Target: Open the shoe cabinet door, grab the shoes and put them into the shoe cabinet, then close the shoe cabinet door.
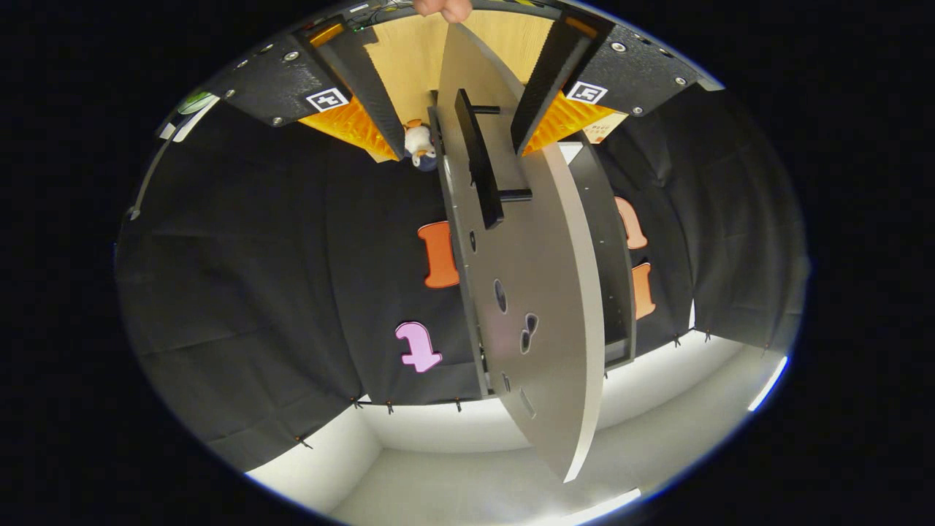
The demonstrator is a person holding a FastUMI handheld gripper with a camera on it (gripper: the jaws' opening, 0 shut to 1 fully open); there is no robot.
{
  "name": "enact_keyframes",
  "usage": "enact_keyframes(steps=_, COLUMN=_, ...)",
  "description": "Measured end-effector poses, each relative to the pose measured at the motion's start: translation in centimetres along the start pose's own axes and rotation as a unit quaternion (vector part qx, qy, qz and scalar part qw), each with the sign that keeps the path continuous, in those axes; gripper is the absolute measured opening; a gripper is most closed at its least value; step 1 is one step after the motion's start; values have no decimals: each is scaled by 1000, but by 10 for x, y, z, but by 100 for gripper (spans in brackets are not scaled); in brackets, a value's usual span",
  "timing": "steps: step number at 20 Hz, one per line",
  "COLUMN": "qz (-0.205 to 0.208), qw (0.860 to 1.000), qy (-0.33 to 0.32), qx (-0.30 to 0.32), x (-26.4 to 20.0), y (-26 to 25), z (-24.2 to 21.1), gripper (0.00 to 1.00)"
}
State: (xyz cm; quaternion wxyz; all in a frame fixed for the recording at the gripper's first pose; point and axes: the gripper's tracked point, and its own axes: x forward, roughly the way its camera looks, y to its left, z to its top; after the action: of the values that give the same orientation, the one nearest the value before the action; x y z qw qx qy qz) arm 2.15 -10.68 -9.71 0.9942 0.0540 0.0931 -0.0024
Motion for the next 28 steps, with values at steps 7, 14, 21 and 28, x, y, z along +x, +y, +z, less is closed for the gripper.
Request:
enact_keyframes(steps=7, qz=46, qw=999, qy=15, qx=-1, x=24, y=79, z=-12, gripper=93)
enact_keyframes(steps=14, qz=80, qw=996, qy=25, qx=-9, x=68, y=164, z=-30, gripper=94)
enact_keyframes(steps=21, qz=69, qw=997, qy=24, qx=-14, x=116, y=205, z=-33, gripper=94)
enact_keyframes(steps=28, qz=52, qw=998, qy=21, qx=-17, x=150, y=217, z=-31, gripper=94)
